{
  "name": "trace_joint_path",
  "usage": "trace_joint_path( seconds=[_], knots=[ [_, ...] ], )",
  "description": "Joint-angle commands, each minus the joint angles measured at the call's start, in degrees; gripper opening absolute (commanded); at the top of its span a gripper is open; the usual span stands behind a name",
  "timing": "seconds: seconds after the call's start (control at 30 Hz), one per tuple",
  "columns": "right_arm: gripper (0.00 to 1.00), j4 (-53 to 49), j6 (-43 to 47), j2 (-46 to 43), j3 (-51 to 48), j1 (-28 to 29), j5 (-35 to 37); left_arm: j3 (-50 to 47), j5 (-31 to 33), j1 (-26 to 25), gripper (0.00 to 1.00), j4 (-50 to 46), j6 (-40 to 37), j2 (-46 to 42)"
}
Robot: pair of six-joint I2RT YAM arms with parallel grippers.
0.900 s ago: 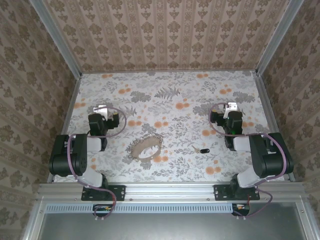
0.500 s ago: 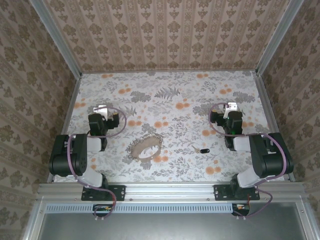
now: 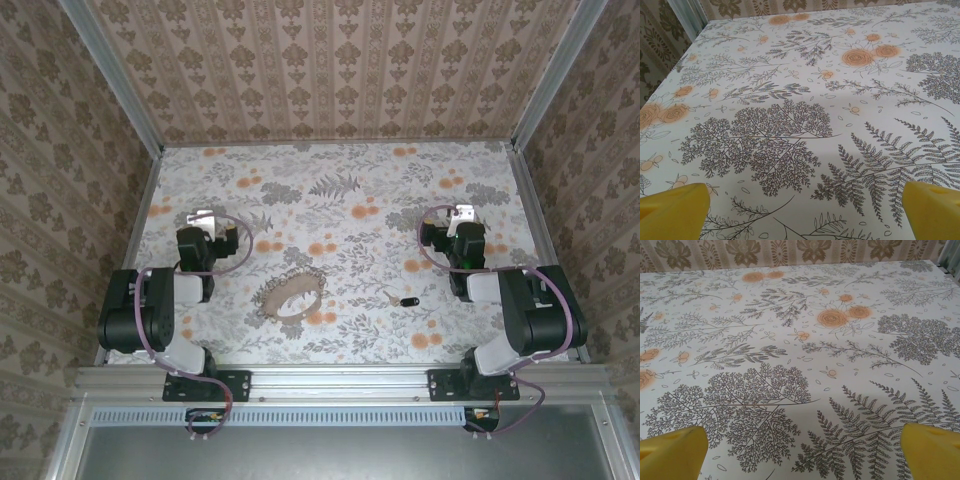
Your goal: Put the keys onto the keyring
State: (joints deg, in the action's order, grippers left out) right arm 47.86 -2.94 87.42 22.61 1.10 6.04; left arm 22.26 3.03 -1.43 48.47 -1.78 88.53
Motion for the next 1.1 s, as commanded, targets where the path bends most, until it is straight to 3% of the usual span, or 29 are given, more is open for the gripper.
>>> trace_joint_path(
  seconds=[0.0, 0.17, 0.3, 0.43, 0.53, 0.7, 0.87, 1.07],
  knots=[
    [1.00, 0.4, 0.4, -1.1, 0.7, -0.5, -2.1, 0.8, 0.8, -0.2, 1.00, 0.5, -1.0, -1.1],
    [1.00, -17.9, -1.6, -12.6, 5.4, -0.5, -0.6, 4.1, 6.2, -1.2, 1.00, -12.9, 0.1, -8.7],
    [1.00, -35.3, -13.4, -17.0, 12.3, -1.2, 2.0, 10.2, 9.0, -2.9, 1.00, -28.5, 3.3, -12.8],
    [1.00, -44.5, -15.8, -18.3, 16.6, -1.7, -6.5, 17.8, 9.5, -6.8, 1.00, -44.5, 9.3, -15.6],
    [1.00, -48.6, -16.4, -20.3, 17.5, -1.1, -14.4, 21.3, 9.9, -12.3, 0.99, -51.7, 11.5, -17.3],
    [0.91, -56.5, -17.7, -21.5, 19.6, 3.5, -20.2, 25.9, 9.2, -24.1, 0.97, -60.8, 9.0, -18.7],
    [0.90, -57.4, -22.1, -21.7, 17.8, 9.6, -20.2, 31.9, 4.3, -35.2, 0.88, -71.4, 5.1, -16.7],
    [0.89, -53.9, -26.5, -19.7, 14.7, 11.9, -21.6, 34.9, -1.2, -45.4, 0.76, -81.5, 0.1, -14.3]
  ],
)
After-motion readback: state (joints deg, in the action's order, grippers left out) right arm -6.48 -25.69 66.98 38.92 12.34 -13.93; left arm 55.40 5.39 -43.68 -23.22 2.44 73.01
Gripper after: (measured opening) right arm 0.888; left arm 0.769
